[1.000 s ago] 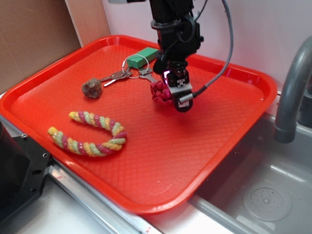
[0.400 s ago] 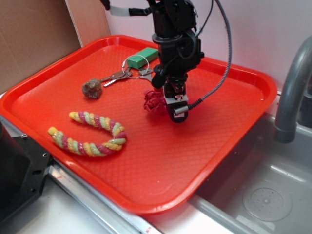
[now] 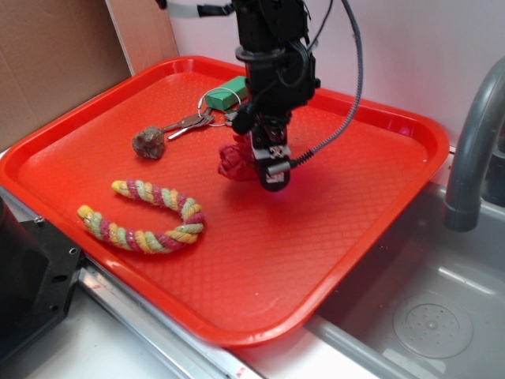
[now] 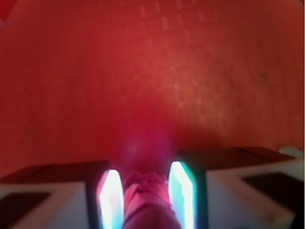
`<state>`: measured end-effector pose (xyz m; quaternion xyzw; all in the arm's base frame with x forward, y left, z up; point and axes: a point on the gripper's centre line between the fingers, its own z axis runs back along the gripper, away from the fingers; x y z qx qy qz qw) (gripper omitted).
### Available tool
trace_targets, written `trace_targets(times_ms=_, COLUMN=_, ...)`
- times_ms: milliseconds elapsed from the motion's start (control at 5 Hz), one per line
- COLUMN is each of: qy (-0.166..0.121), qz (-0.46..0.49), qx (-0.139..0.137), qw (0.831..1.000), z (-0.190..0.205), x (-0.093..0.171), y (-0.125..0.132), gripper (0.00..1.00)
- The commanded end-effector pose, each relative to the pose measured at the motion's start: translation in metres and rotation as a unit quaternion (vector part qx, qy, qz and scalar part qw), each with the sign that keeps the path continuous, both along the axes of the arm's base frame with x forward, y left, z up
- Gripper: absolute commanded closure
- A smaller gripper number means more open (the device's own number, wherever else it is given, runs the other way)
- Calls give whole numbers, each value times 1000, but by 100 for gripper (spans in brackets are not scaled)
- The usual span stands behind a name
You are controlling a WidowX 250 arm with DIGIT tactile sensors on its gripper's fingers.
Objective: Grab the red paper.
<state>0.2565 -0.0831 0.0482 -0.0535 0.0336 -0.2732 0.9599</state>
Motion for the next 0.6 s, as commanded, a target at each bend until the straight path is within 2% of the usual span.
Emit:
trace_targets(times_ms=0, qy=-81, qz=168, qx=74, qw=980, z=127, x=-18, y=52, gripper=100)
trace_targets(times_ms=200, qy=-92, qz=254, qx=109, qw=957, z=178, x=-49, y=71, gripper=100)
trace_targets(times_ms=400, qy=-93, qz=258, qx=116, qw=954, z=217, x=-54, y=77, gripper=100)
